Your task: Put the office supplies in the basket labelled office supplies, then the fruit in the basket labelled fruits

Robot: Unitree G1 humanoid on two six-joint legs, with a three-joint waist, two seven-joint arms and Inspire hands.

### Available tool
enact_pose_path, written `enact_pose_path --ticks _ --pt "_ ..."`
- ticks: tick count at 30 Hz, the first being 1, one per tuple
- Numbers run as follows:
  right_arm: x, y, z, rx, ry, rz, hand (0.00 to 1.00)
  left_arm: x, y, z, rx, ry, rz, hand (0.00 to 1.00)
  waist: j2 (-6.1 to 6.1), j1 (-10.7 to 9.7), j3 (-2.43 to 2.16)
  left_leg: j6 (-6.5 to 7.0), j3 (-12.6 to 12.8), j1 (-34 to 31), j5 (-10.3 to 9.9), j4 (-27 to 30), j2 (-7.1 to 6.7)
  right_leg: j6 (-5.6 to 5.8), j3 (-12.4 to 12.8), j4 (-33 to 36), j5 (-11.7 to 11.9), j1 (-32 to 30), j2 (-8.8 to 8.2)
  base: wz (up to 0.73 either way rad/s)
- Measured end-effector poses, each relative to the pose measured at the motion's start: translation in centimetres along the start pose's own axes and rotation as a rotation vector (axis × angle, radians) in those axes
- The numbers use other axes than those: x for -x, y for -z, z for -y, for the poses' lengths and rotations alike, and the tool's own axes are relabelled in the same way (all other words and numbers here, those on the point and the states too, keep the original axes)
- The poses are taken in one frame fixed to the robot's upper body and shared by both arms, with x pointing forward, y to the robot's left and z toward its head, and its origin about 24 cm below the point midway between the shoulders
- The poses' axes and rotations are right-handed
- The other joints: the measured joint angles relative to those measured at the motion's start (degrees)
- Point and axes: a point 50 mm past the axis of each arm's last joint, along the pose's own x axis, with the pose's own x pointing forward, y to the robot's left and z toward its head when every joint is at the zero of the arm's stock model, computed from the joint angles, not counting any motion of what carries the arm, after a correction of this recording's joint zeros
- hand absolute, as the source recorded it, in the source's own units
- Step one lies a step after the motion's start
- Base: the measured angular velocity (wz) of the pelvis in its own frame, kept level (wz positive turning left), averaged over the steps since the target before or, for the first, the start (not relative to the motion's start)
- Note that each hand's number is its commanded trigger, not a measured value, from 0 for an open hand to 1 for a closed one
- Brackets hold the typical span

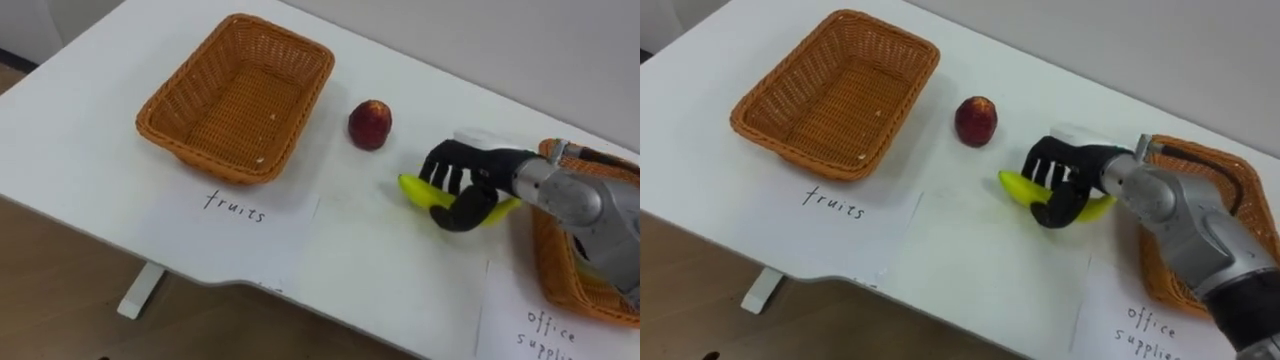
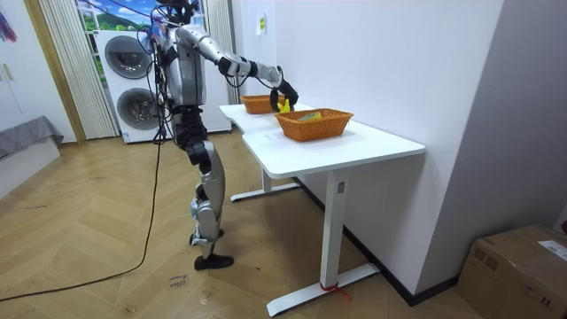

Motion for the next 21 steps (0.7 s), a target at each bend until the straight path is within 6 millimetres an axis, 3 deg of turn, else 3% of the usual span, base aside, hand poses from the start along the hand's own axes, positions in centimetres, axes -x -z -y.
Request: enact_pose_path --ticks 5,8,10,12,17,21 --pt "1.0 -0.5 1.3 -0.033 0.104 0.04 1.0 0.3 0.6 0.6 0.031 0.001 -0.009 0.0 0.22 -0.2 -0.22 -0.05 0.67 1.88 0.05 -0.8 0.05 0.02 0.4 0.0 -0.01 1.22 0.04 -0.08" --pt "1.6 -2.3 2.5 -0.008 0.161 0.116 1.0 0.7 0.9 1.0 0.036 0.003 -0.004 0.0 0.52 -1.04 -0.18 -0.04 0.91 2.73 0.04 -0.94 0.06 0.03 0.51 -0.29 -0.02 2.01 0.05 -0.03" --pt "1.9 -3.4 3.0 0.021 0.189 0.161 1.0 0.9 1.3 1.2 0.012 0.007 -0.006 0.0 0.84 -1.72 -0.75 -0.03 0.88 2.84 0.04 -0.99 0.03 0.04 0.46 -0.73 -0.02 2.59 0.05 0.02" --pt "2.3 -4.3 3.5 0.036 0.223 0.201 1.0 1.3 2.1 1.6 0.001 0.016 -0.025 0.0 1.05 -1.96 -0.94 -0.03 0.86 4.5 0.06 -1.66 -0.05 0.2 0.4 -0.85 -0.11 4.09 -0.01 0.0" --pt "2.8 -4.7 4.2 0.033 0.262 0.223 1.0 2.1 3.9 2.4 0.025 0.028 -0.073 0.0 0.7 -2.21 -1.15 -0.01 0.87 7.37 0.06 -2.45 -0.36 0.55 0.75 -2.04 -0.42 7.08 -0.1 0.01" --pt "2.8 -4.8 4.3 0.034 0.273 0.227 1.0 2.2 4.1 2.7 0.027 0.049 -0.08 0.0 0.58 -2.23 -1.18 0.12 0.32 8.05 0.12 -2.6 -0.79 0.91 0.75 -2.04 -0.85 7.84 -0.35 0.08"
